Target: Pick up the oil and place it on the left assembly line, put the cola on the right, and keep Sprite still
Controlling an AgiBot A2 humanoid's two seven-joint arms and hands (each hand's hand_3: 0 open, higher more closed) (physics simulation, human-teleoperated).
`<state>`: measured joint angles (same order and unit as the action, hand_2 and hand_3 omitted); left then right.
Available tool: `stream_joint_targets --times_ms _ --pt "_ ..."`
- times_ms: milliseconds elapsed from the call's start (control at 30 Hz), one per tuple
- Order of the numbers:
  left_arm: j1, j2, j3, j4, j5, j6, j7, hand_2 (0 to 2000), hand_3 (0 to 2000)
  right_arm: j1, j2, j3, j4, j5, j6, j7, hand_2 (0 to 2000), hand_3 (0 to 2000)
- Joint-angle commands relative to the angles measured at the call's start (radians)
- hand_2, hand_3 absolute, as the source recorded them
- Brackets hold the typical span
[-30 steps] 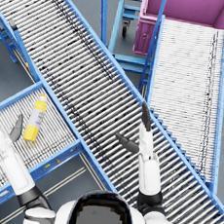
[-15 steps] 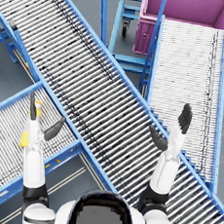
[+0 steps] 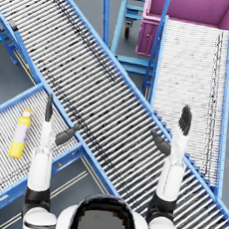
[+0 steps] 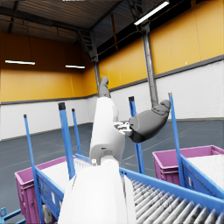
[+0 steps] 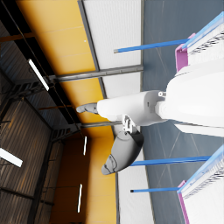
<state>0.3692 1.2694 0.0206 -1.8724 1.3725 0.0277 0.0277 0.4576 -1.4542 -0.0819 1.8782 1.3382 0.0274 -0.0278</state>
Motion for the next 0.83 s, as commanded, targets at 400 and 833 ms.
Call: stream_joint_targets --times_ms 400,833 --pt "-0.055 -0.043 0.124 0.052 -0.254 0.050 0.050 0 0 -0.115 0.169 0.194 -0.056 -0.231 0.049 -0.050 0 0" --pt "-0.080 -0.062 0.181 0.076 -0.371 0.073 0.073 0 0 -0.168 0.247 0.283 -0.082 -0.337 0.072 -0.073 0 0"
